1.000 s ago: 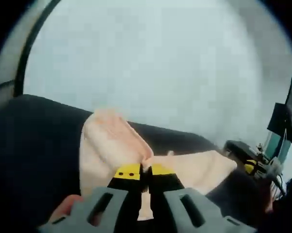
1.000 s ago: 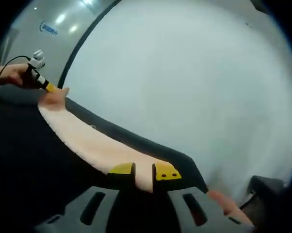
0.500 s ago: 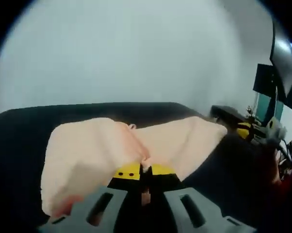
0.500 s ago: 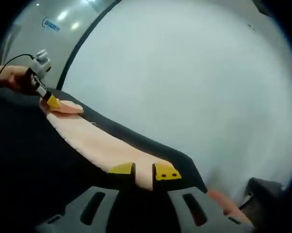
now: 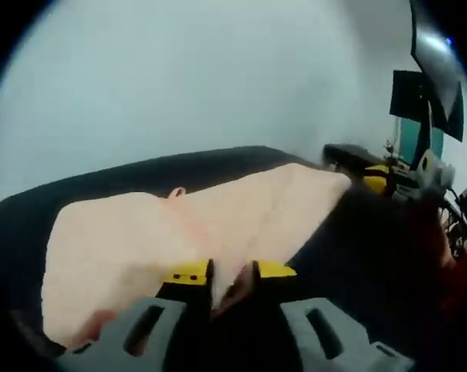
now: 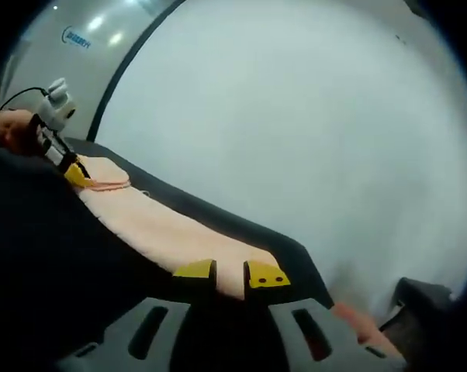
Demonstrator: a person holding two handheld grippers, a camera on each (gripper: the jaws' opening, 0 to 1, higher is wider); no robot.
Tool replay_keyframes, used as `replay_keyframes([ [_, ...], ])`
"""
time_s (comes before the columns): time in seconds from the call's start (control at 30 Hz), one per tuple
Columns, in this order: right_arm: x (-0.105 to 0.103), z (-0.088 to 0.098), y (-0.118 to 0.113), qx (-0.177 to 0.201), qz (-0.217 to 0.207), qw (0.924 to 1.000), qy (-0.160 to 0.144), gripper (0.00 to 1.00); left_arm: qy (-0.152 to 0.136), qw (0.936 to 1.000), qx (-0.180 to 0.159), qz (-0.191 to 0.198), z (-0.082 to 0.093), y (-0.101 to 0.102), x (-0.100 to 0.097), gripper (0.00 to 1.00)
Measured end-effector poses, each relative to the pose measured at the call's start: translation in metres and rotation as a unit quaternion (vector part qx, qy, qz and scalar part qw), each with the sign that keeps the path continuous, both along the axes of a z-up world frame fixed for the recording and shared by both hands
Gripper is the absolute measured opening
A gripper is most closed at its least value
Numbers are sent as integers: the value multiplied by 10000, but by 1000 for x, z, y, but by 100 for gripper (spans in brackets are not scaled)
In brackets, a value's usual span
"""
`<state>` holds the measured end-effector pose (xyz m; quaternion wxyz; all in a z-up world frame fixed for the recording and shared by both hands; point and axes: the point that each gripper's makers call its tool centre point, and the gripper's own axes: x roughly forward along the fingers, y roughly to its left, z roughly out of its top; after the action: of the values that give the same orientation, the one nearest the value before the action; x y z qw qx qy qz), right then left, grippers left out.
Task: Fold the towel on the table until its edges align and the towel forms a compact rectangular stack.
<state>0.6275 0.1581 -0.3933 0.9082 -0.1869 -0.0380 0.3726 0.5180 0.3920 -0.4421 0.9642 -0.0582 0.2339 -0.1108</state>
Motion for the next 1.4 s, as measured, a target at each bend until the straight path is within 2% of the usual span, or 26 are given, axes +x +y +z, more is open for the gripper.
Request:
replay_keyframes([
  [0.03, 1, 0, -1, 23, -9, 10000, 29, 12, -66, 9997, -206, -138, 7, -12, -4, 46],
  [0.1, 5, -1, -6, 299, -179, 9991, 256, 13, -354, 9985, -259, -340, 27, -23, -11, 48],
  [0.17, 13, -1, -16, 705, -353, 9949, 624, 14, -640, 9974, -238, -232, 44, -16, -12, 44],
  [0.2, 19, 0, -24, 1081, -515, 9884, 935, 14, -773, 9968, -123, -164, 51, -5, -9, 39],
  [0.23, 25, -1, -33, 1476, -680, 9781, 1301, 14, -902, 9958, 89, -131, 54, 6, -6, 36],
  [0.27, 30, -4, -42, 1898, -859, 9626, 1730, 14, -928, 9956, 106, 10, 56, 20, -3, 33],
  [0.33, 43, -16, -61, 2512, -1263, 9278, 2452, 16, -1259, 9920, -8, 131, 70, 42, 3, 31],
  [0.37, 47, -29, -71, 2634, -1564, 9090, 2827, 19, -1407, 9897, 32, 259, 80, 64, 7, 31],
  [0.43, 51, -44, -79, 2511, -1919, 8993, 3024, 23, -1760, 9814, 402, 655, 94, 100, 8, 30],
  [0.47, 51, -47, -79, 2583, -1986, 8911, 3158, 25, -1880, 9771, 597, 803, 99, 116, 5, 29],
  [0.57, 45, -52, -68, 3031, -1898, 8551, 3753, 28, -2116, 9640, 952, 1296, 109, 162, -6, 27],
  [0.7, 51, -57, -62, 3384, -2208, 8181, 4091, 31, -2147, 9592, 1057, 1503, 101, 193, -21, 27],
  [0.73, 54, -58, -62, 3420, -2283, 8140, 4102, 31, -2136, 9591, 1002, 1564, 97, 200, -25, 27],
  [0.83, 62, -63, -59, 3647, -2538, 7893, 4238, 30, -2108, 9608, 511, 1725, 81, 211, -36, 26],
  [0.9, 68, -65, -57, 3879, -2625, 7683, 4362, 27, -1910, 9675, 45, 1654, 66, 205, -38, 26],
  [0.93, 71, -65, -55, 4062, -2625, 7505, 4504, 27, -1718, 9704, -424, 1643, 57, 201, -39, 26],
  [0.97, 76, -63, -57, 4210, -2687, 7398, 4508, 27, -1442, 9735, -824, 1574, 46, 200, -37, 26],
  [1.03, 82, -64, -57, 4462, -2795, 7157, 4589, 27, -1340, 9707, -1405, 1413, 41, 192, -34, 25],
  [1.07, 83, -64, -55, 4390, -2780, 7234, 4547, 27, -1385, 9678, -1503, 1469, 41, 194, -33, 25],
  [1.1, 87, -66, -55, 4161, -2874, 7432, 4382, 26, -1389, 9685, -1457, 1468, 41, 197, -32, 25],
  [1.17, 88, -74, -60, 3906, -3098, 7573, 4219, 15, -1350, 9718, -1345, 1391, 40, 187, -33, 23],
  [1.2, 87, -77, -60, 3704, -3154, 7691, 4145, 8, -1347, 9722, -1325, 1381, 40, 187, -33, 23],
  [1.23, 86, -77, -54, 3494, -2928, 7893, 4114, 6, -1342, 9728, -1308, 1359, 41, 187, -32, 23],
  [1.27, 88, -75, -55, 3433, -2899, 7978, 4019, 4, -1333, 9736, -1299, 1324, 41, 184, -32, 23],
  [1.37, 91, -49, -52, 4212, -2596, 7761, 3910, 3, -1345, 9725, -1361, 1331, 41, 182, -32, 23],
  [1.4, 90, -41, -52, 4168, -2518, 7872, 3783, 3, -1330, 9728, -1325, 1355, 40, 184, -32, 23],
])
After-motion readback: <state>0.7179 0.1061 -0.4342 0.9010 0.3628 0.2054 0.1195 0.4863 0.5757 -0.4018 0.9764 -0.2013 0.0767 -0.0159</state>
